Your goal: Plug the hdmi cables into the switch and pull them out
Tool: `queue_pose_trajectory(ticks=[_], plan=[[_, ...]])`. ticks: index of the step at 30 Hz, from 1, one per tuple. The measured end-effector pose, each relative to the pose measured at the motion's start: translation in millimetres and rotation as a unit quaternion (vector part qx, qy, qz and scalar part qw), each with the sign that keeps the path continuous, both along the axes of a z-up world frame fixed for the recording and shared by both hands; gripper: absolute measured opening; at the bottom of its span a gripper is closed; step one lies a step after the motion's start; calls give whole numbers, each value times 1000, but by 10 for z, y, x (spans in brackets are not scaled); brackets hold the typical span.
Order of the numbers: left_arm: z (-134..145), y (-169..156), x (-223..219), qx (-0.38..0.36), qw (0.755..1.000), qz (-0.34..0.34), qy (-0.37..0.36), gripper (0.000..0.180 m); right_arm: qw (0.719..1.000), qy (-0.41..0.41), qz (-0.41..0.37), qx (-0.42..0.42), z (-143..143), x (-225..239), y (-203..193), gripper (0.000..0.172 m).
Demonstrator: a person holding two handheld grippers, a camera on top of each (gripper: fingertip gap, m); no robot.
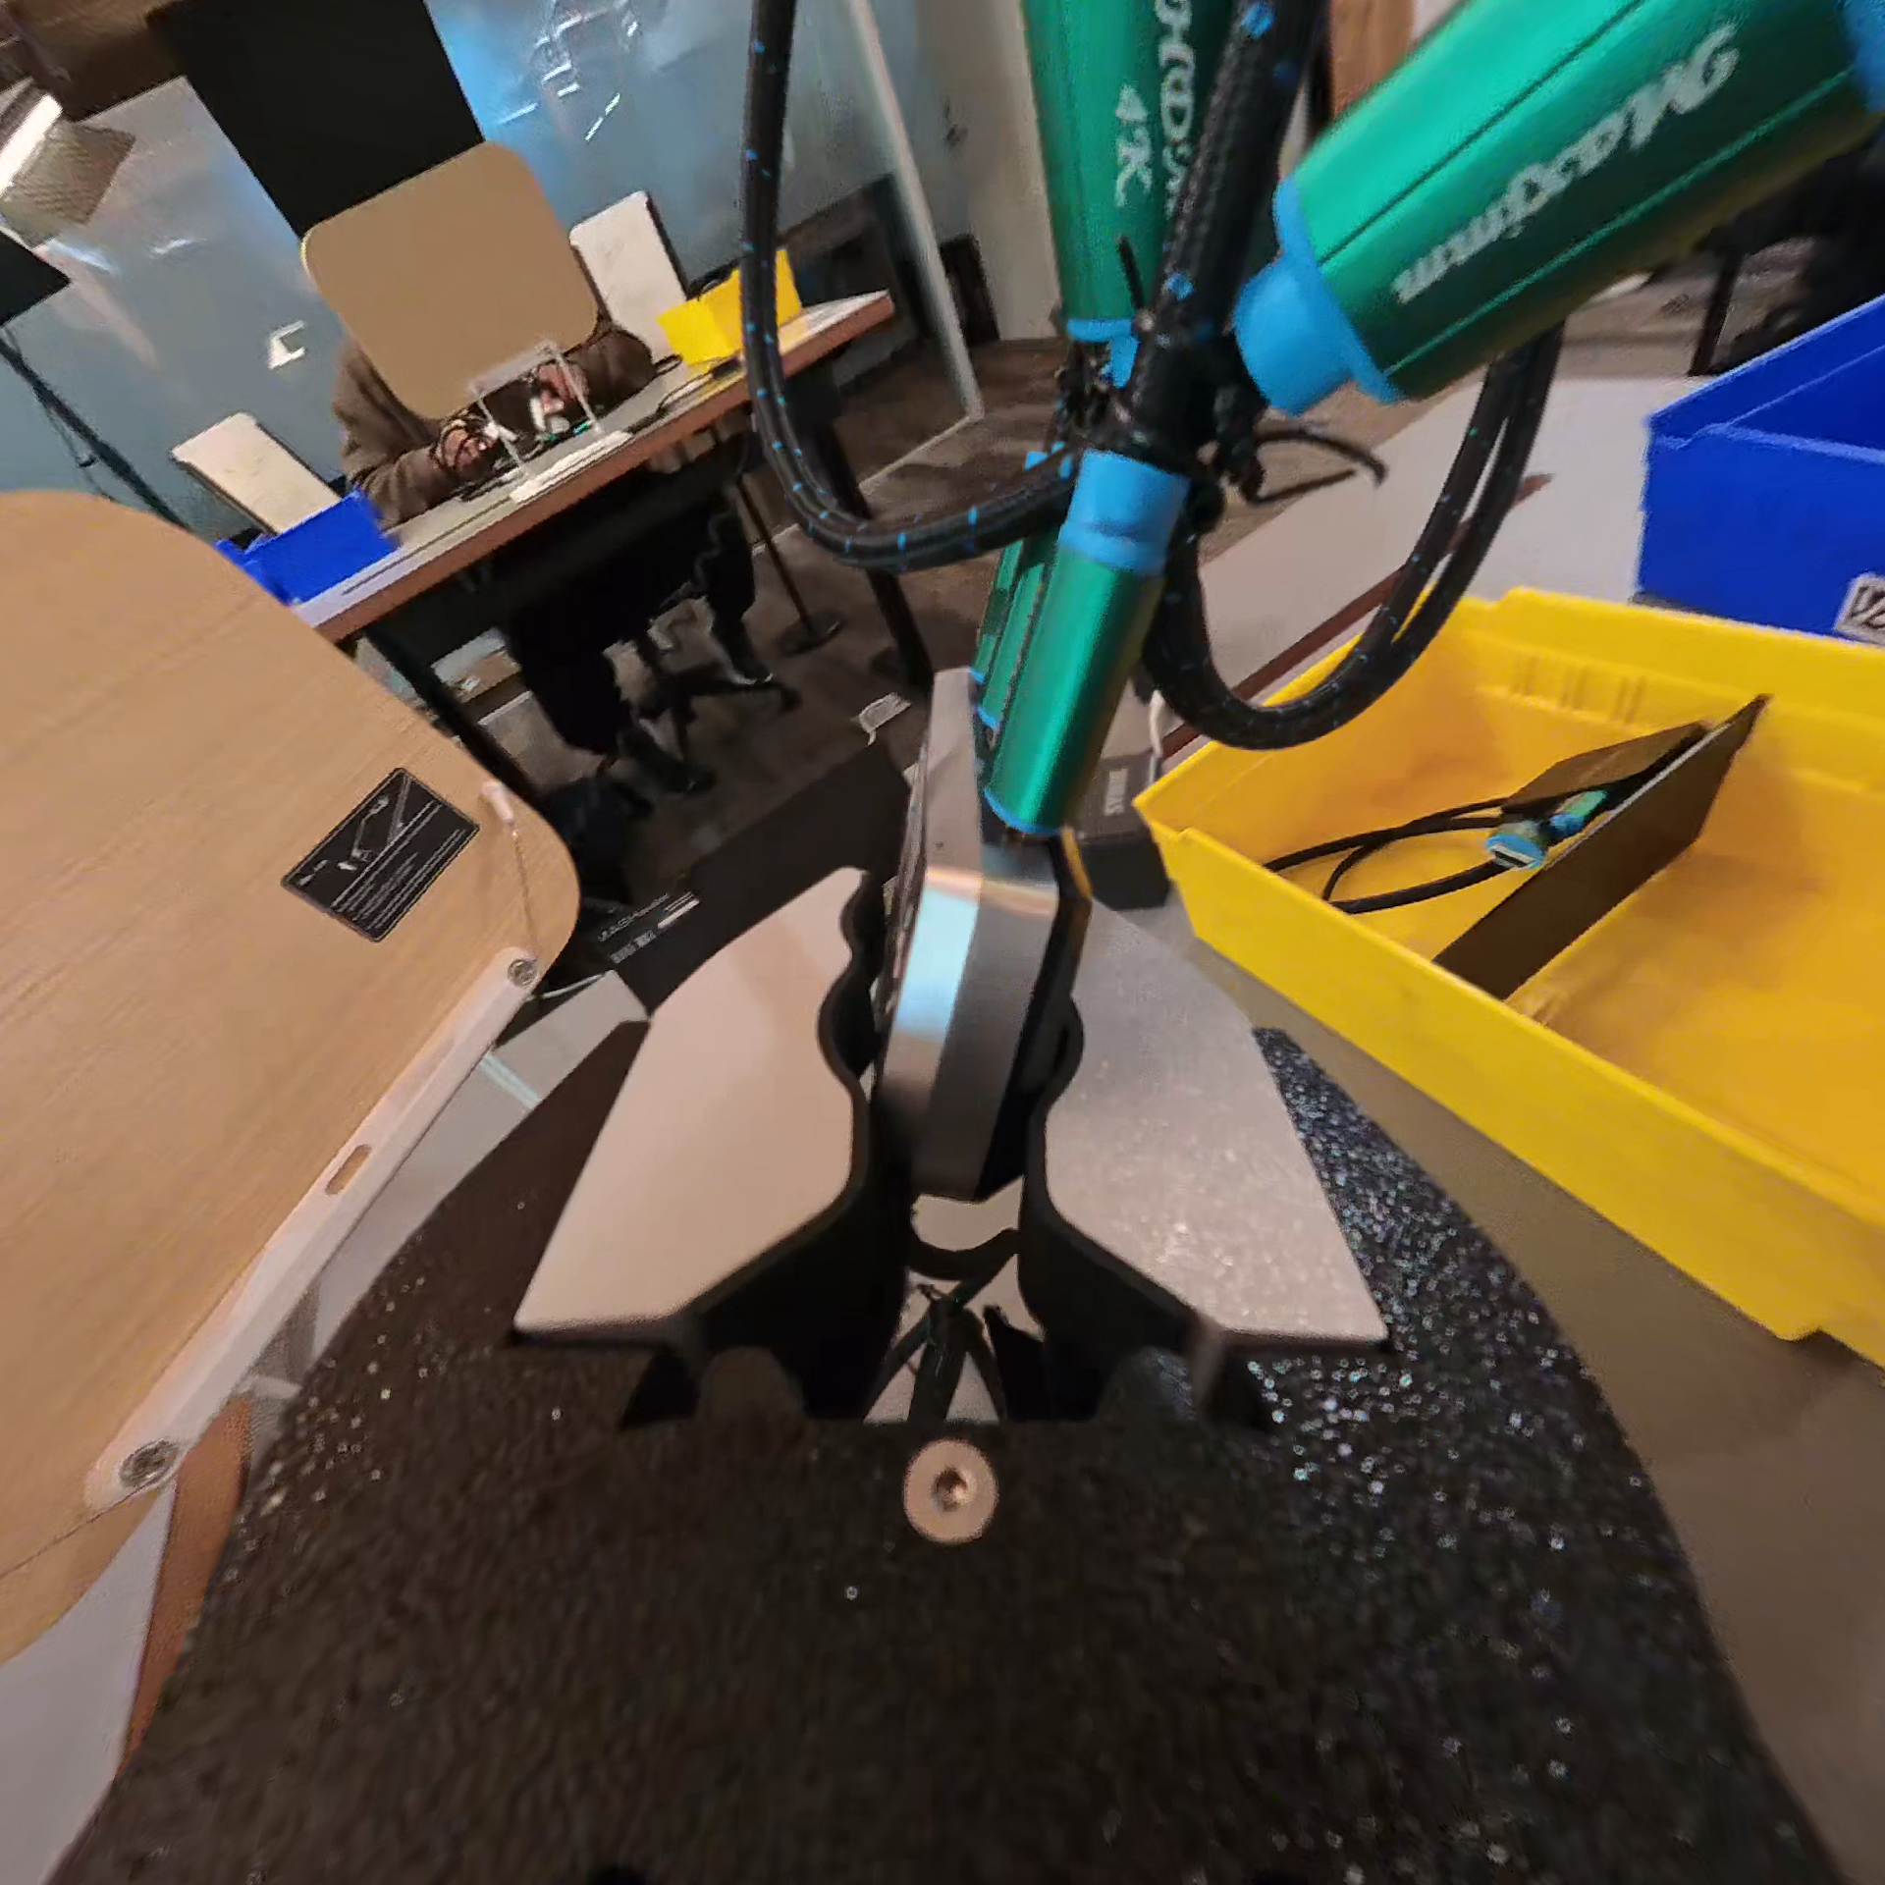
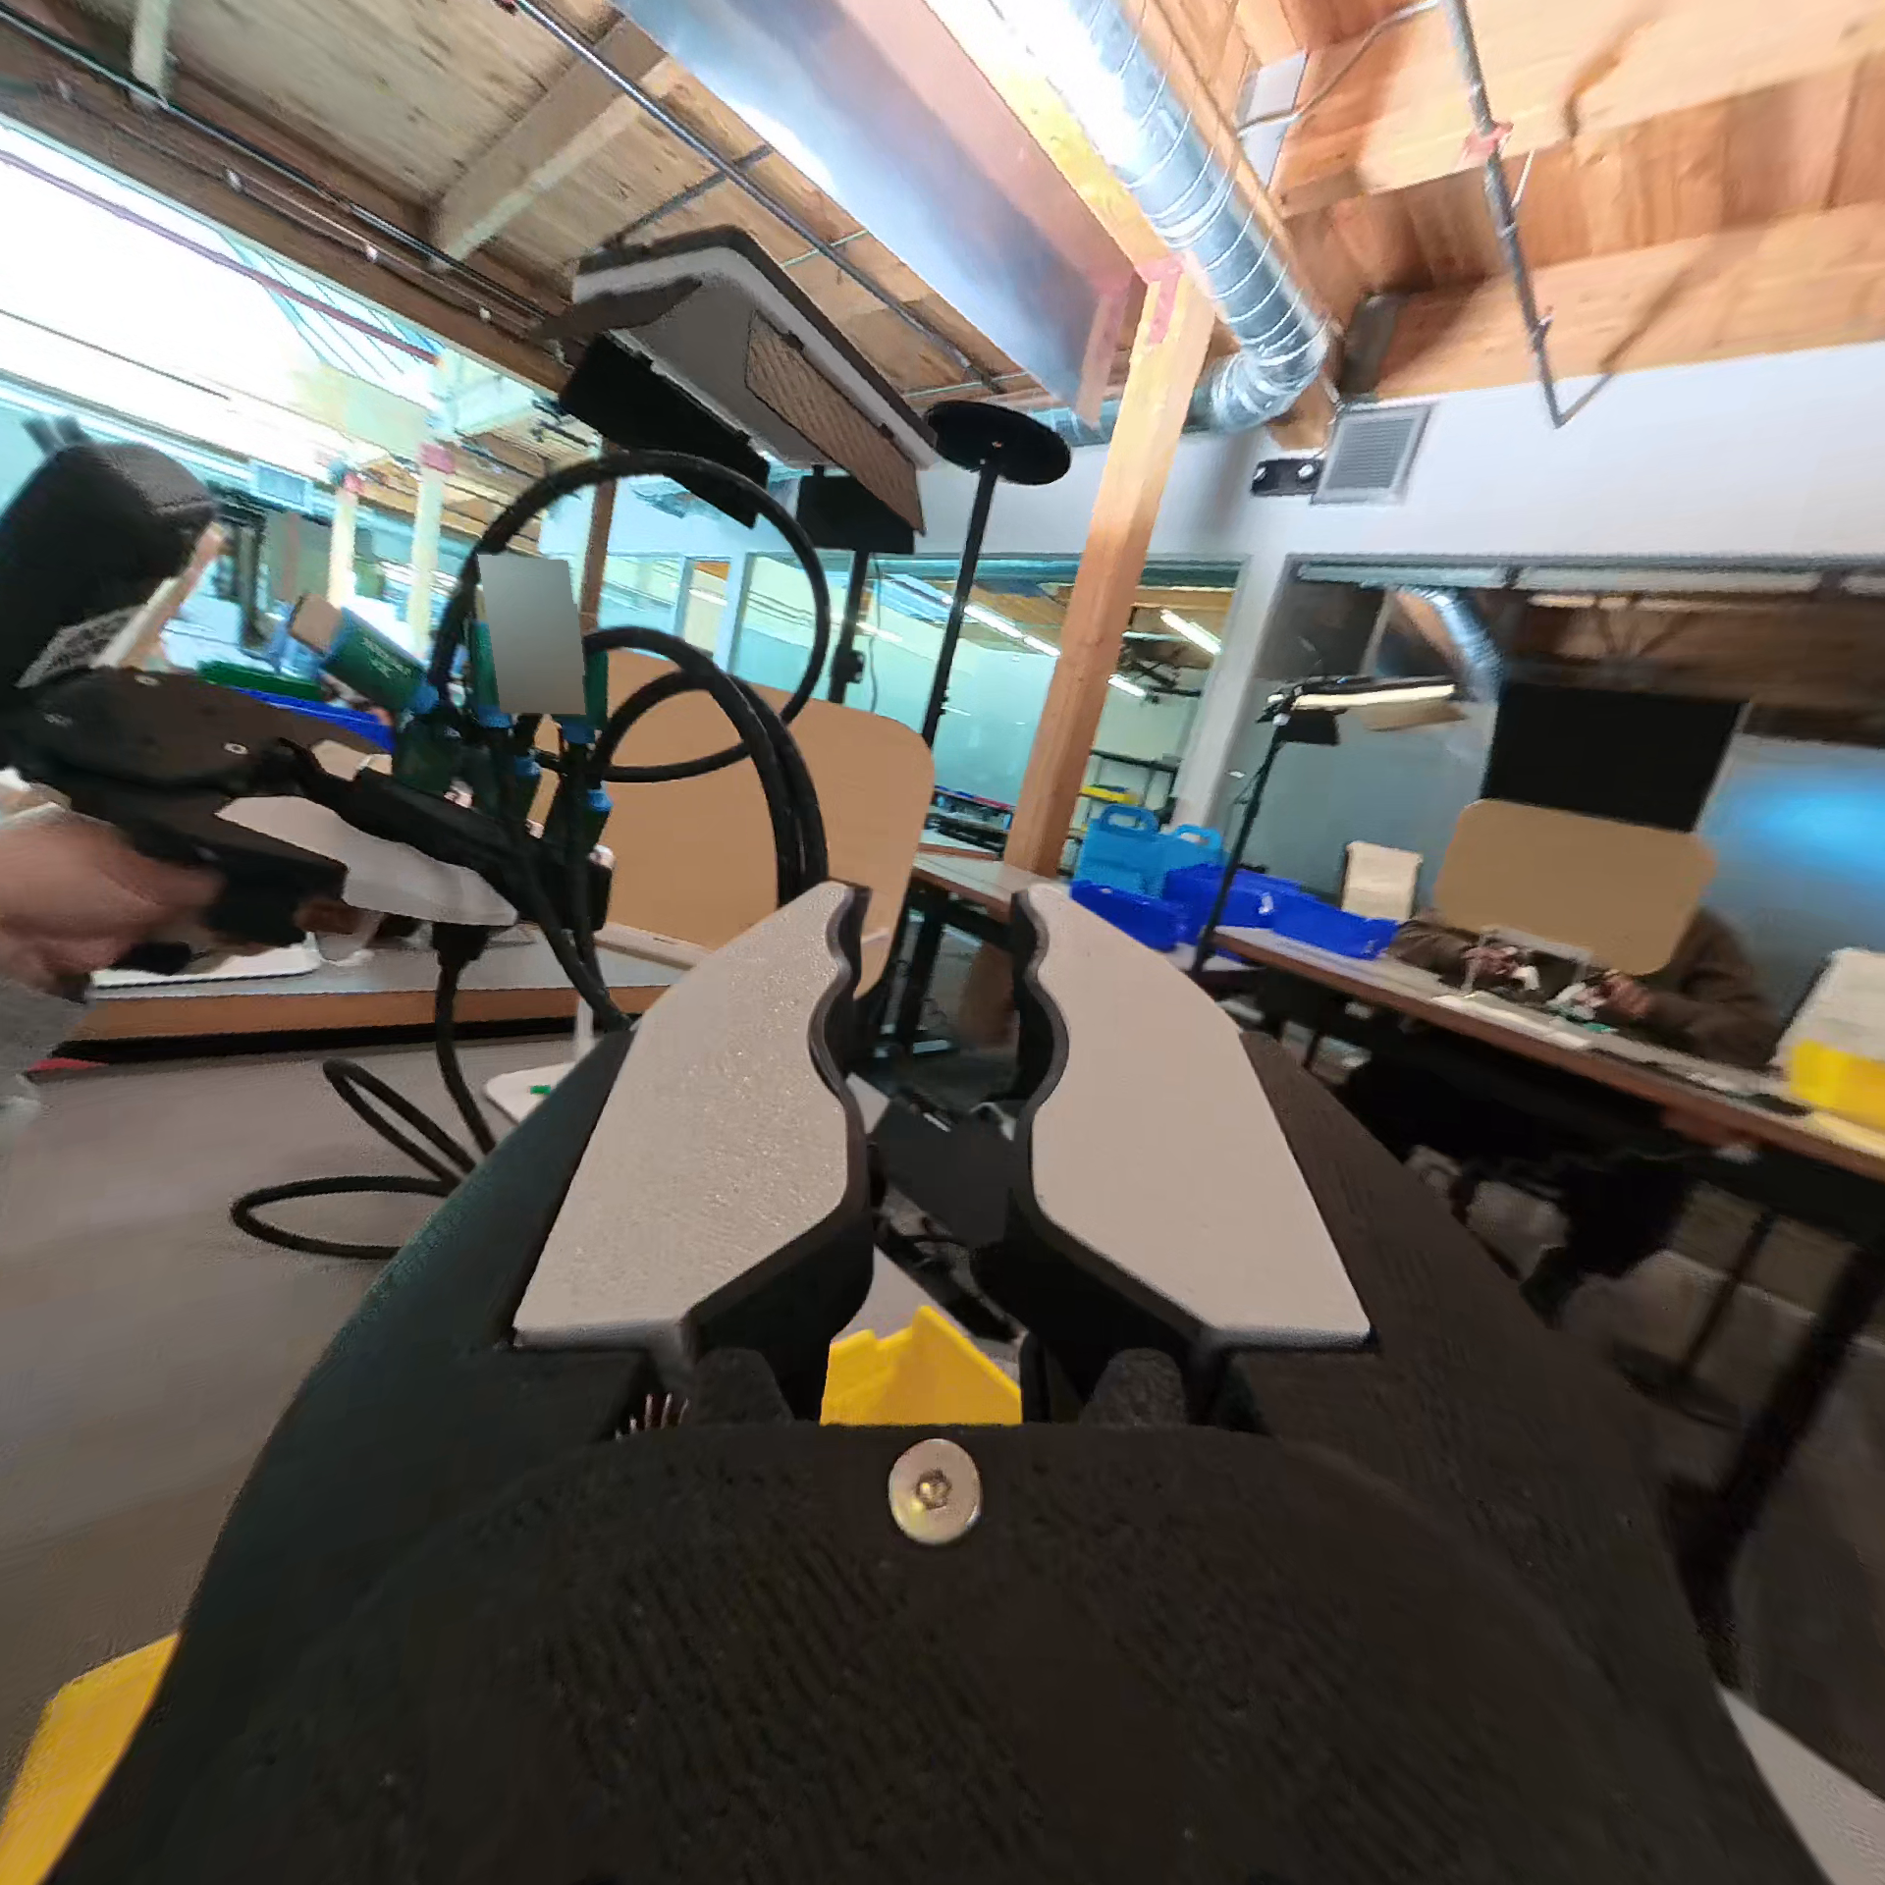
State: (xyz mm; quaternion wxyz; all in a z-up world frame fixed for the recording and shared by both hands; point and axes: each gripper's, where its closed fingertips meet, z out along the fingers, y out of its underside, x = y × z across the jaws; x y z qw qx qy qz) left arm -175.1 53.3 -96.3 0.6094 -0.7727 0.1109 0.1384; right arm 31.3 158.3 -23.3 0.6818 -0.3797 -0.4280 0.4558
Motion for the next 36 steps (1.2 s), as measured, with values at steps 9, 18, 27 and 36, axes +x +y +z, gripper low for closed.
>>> queue_pose_trajectory(ticks=[9, 18, 27, 36], plan=[[-173, 132, 35, -29, 999, -14, 4, 27, 1000, -23, 11, -17, -147, -191, 23, 26], [-273, 190, 55, -50, 998, -29, 0, 27, 997, -71, 0, -23, -300, -322, 51, 26], [-79, 7, 677, -20, 955, -260, -140, 26, 969, -185, 60, -151, -752, -518, 91, 0], [-116, -116, 1088, -58, 895, -392, -204, 27, 945, -163, 274, -76, -638, -689, -858, 23]])
